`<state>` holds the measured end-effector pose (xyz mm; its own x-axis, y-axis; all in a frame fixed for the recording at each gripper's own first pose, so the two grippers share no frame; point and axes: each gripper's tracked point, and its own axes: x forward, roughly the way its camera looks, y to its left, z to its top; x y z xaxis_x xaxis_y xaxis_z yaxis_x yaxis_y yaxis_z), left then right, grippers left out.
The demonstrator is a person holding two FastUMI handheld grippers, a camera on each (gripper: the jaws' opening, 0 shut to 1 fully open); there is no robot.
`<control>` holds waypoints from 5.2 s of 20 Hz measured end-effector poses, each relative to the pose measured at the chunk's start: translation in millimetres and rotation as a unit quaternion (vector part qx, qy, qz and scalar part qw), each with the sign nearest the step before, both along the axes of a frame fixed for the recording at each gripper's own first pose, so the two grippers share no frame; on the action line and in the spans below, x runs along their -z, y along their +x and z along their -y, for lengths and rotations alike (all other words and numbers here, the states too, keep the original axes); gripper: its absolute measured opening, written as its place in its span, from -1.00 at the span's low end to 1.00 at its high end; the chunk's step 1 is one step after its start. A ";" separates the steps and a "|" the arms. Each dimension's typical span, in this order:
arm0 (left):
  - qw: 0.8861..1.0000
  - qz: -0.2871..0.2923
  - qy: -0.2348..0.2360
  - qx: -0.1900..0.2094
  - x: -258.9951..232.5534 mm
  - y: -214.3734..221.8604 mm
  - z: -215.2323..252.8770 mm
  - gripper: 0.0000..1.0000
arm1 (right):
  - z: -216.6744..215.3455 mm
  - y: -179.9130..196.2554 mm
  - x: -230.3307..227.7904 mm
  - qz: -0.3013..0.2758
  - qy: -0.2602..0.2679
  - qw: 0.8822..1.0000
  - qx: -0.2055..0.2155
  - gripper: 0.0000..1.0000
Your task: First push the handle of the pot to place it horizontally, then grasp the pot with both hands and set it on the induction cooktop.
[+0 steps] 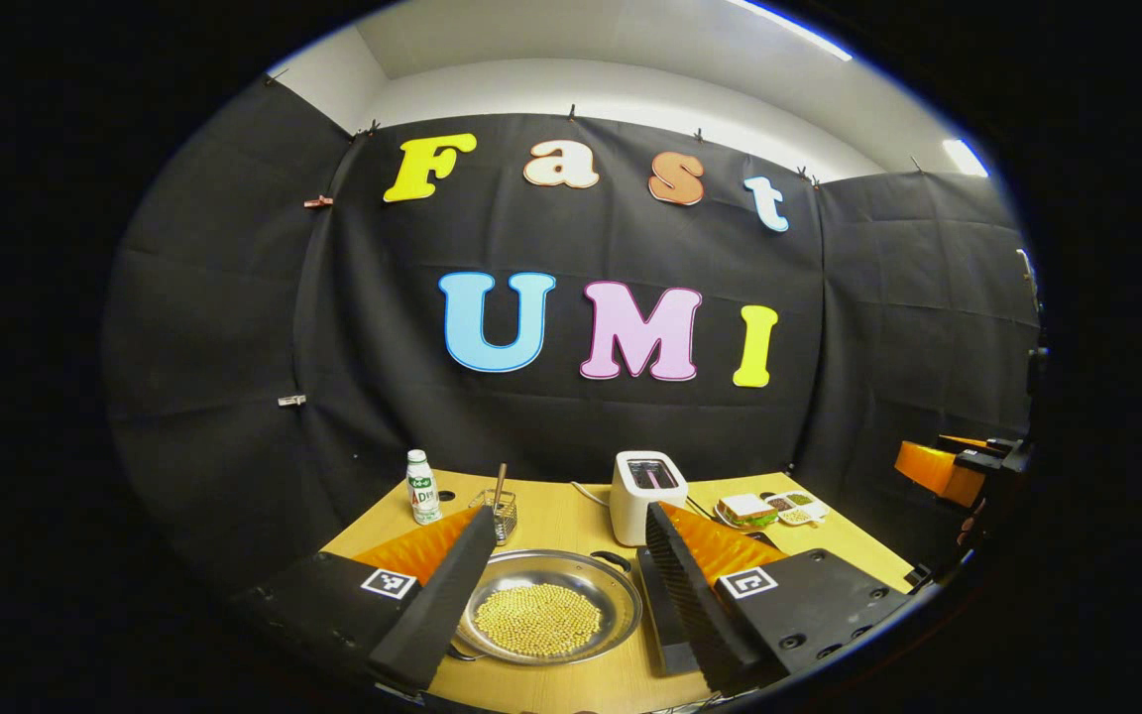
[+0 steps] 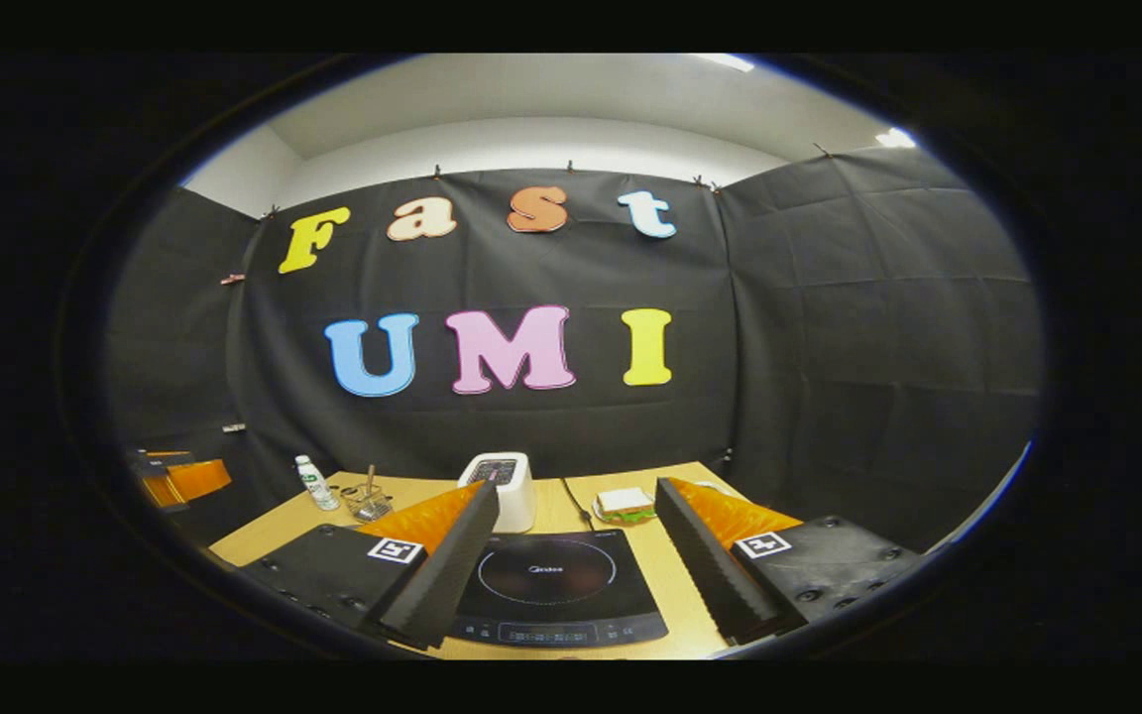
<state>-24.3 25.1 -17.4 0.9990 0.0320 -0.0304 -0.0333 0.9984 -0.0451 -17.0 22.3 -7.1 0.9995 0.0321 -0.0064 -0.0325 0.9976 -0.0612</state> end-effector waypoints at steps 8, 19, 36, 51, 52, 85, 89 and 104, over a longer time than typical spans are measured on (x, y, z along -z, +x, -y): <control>1.000 -0.015 -0.002 -0.005 7.4 4.2 -8.0 0.91 | 1.6 -1.0 1.3 -0.004 -0.001 1.000 0.005 0.97; 0.996 -0.086 0.008 -0.028 49.3 15.8 -55.8 0.61 | 11.2 1.2 14.2 -0.021 -0.011 1.000 0.015 0.97; 0.953 -0.292 -0.053 0.061 200.6 -2.4 -71.4 -0.90 | -2.0 1.9 39.3 -0.055 -0.026 0.998 0.000 0.96; 0.888 -0.434 -0.079 0.127 309.7 16.4 -70.5 -0.89 | -11.0 12.7 79.5 -0.119 -0.033 0.992 0.010 0.97; 0.884 -0.440 -0.089 0.133 312.7 19.8 -70.9 -0.89 | -13.7 13.8 80.8 -0.119 -0.034 0.992 0.009 0.97; 0.898 -0.433 -0.080 0.031 322.6 136.7 -220.0 -0.89 | -64.3 58.3 130.7 -0.197 -0.037 0.980 -0.007 0.97; 0.906 -0.417 -0.069 0.017 302.9 122.3 -230.6 -0.89 | -88.3 68.9 148.1 -0.216 -0.034 0.975 -0.031 0.97; 0.936 -0.339 -0.049 -0.084 219.1 107.2 -244.3 0.42 | -143.5 109.2 193.2 -0.286 0.006 0.950 -0.126 0.98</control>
